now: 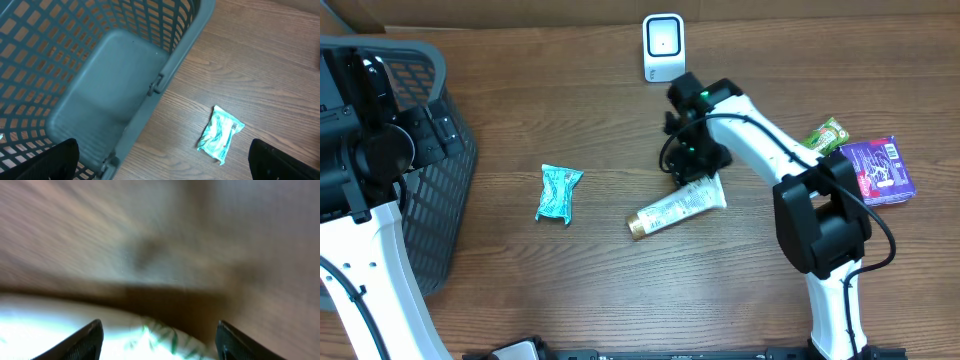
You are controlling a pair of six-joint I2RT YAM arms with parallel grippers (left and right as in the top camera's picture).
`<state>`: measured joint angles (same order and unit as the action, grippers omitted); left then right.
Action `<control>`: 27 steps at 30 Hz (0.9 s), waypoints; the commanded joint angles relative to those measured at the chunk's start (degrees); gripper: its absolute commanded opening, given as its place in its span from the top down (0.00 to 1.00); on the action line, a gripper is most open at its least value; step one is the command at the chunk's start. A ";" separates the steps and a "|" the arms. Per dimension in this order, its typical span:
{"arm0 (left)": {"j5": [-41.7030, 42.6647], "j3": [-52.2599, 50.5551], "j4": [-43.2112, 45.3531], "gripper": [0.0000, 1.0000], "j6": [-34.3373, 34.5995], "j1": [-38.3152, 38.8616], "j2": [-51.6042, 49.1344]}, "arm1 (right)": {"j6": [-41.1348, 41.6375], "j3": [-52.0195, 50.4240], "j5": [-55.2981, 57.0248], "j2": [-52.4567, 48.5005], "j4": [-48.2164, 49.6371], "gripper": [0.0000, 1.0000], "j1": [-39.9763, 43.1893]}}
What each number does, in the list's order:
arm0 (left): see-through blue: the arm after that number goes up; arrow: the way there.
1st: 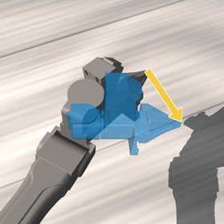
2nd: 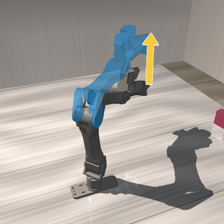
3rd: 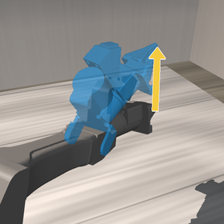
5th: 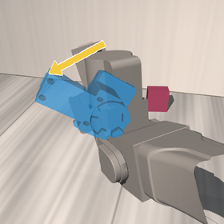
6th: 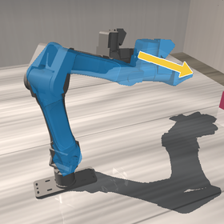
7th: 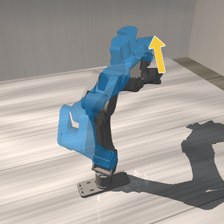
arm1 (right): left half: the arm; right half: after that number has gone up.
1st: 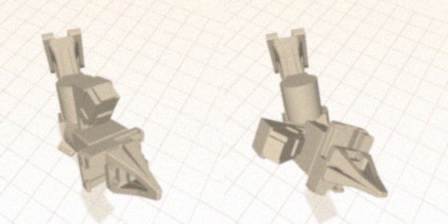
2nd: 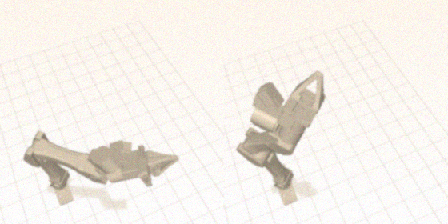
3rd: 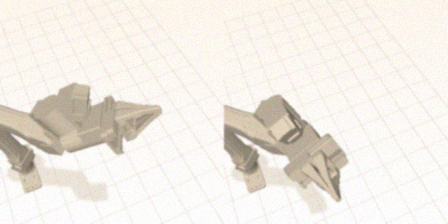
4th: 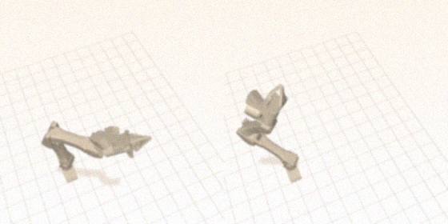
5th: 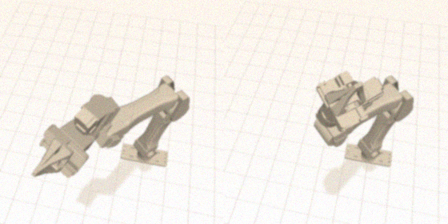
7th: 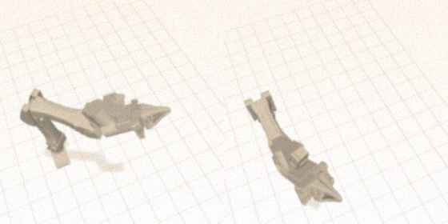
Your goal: Scan the item barcode
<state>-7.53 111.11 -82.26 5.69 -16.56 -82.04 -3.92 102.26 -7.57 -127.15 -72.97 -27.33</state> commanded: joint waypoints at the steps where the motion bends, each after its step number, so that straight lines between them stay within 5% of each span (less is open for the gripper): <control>1: 0.31 1.01 0.15 0.00 0.74 -0.15 -0.20 | 1.49 0.07 -4.24 0.11 -5.20 0.28 1.01; 6: 0.31 1.03 0.15 0.01 0.74 -0.15 -0.20 | -7.91 0.07 -10.12 0.11 -13.31 0.23 -0.70; 15: 0.28 1.03 0.15 0.00 0.74 -0.15 -0.20 | -20.74 -2.69 -10.58 0.09 -10.27 0.08 -2.49; 27: 0.28 1.03 0.15 0.00 0.74 -0.15 -0.20 | -27.63 -9.57 -9.29 0.04 -2.01 0.12 -0.87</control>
<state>-7.53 111.11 -82.28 5.69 -16.56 -82.04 -28.67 94.37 -17.41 -126.76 -75.79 -28.77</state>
